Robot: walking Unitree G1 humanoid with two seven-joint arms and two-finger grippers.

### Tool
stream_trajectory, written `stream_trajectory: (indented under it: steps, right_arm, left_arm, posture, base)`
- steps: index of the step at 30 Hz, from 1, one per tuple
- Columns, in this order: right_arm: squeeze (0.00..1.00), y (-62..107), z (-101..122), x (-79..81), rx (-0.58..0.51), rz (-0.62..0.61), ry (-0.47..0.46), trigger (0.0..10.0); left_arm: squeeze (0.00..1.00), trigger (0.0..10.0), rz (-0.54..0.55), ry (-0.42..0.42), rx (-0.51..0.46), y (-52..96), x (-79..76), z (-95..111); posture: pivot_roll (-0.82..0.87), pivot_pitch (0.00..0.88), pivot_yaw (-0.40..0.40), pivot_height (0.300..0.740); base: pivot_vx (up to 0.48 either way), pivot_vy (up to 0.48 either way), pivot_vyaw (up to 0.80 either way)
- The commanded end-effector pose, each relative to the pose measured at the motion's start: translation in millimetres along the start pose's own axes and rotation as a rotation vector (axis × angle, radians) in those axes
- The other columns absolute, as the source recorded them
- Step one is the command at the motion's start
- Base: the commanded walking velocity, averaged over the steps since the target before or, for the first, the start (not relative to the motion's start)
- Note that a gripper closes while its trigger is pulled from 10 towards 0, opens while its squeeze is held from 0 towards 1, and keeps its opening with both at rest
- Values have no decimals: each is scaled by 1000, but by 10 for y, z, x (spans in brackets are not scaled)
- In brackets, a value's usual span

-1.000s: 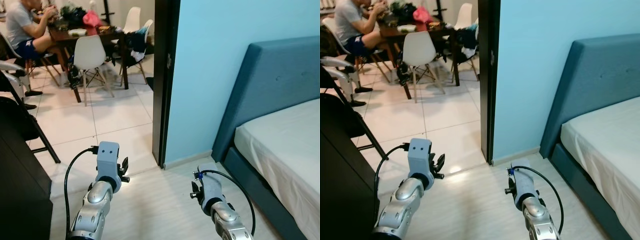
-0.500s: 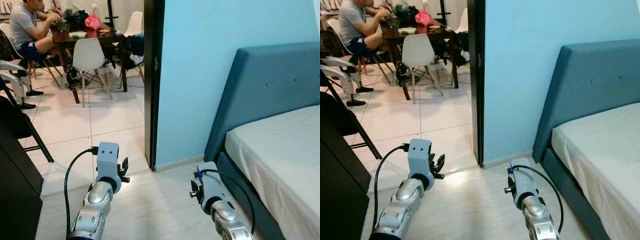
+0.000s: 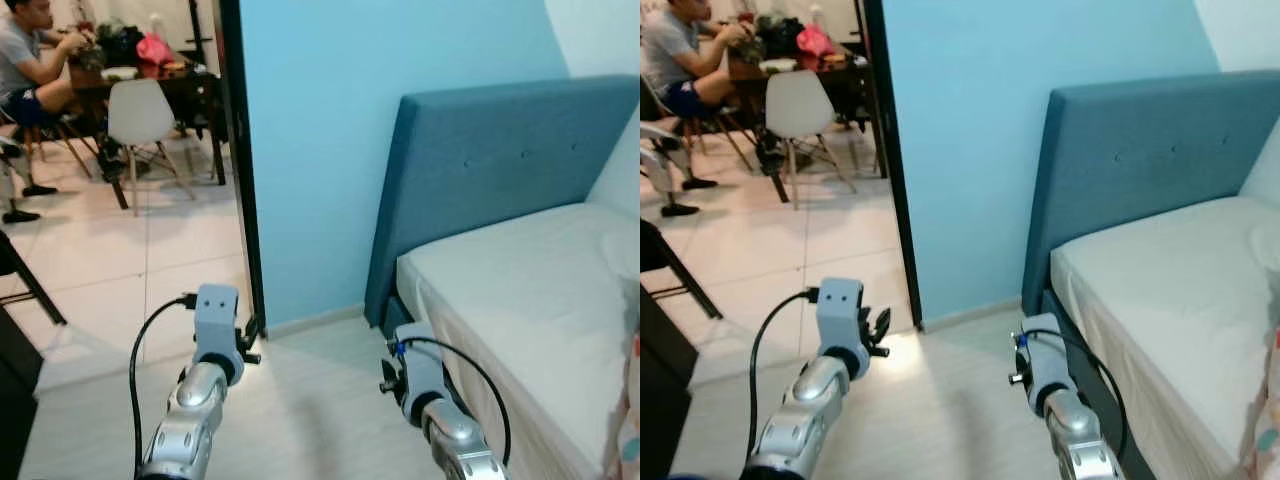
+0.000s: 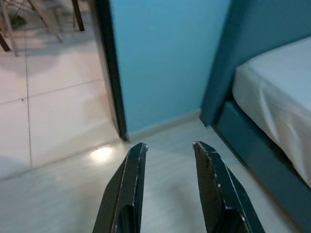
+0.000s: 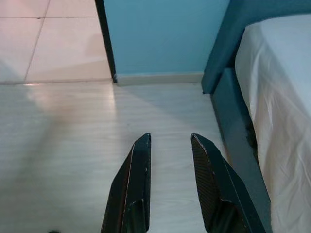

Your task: Clean up the room

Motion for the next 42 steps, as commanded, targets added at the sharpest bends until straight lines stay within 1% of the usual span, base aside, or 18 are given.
stream_trajectory:
  steps: [1,23,24,27,29,36,42]
  right_arm:
    - [0,-1,-3,-3,4,-1,-1,10000]
    - [0,-1,6,-10,3,-4,2,10000]
    - [0,-1,6,-8,2,-4,1,10000]
    - [0,-3,8,-5,2,-3,1,10000]
    - [0,-3,7,-5,2,-4,0,10000]
    - [0,-1,7,-1,1,-4,-2,10000]
    - [0,-3,10,10,-1,-4,-9,10000]
  left_arm:
    - [0,10000,-4,4,1,-14,-4,6]
    - [0,10000,-13,6,-1,-16,-21,13]
    - [0,10000,-12,18,5,-16,-22,5]
    - [0,10000,5,81,27,-21,-1,-15]
    - [0,10000,0,86,27,-24,-3,-12]
    - [0,10000,-6,80,11,-27,-3,19]
    - [0,10000,5,49,-11,-17,29,65]
  posture:
    - [16,0,-10,740]
    - [14,0,-11,740]
    - [13,0,-11,740]
    - [13,0,-8,740]
    - [13,0,-7,740]
    - [15,0,-7,740]
    - [19,0,-3,740]
  base:
    - [0,-480,0]
    - [0,-480,0]
    - [0,-304,0]
    - [0,160,0]
    - [0,480,0]
    - [0,480,0]
    - [0,0,0]
Point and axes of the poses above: a point about 5 cm out from each wrist's last joint towards the gripper, its own y axis pointing back from the gripper into the wrist, its own z axis along the axis of the wrist's last joint, x = y × z, the point moved 5 cm from there along -y, pointing out of the wrist towards the gripper, and after that the axes turned 7 degrees about y, right-handed, at the moved point
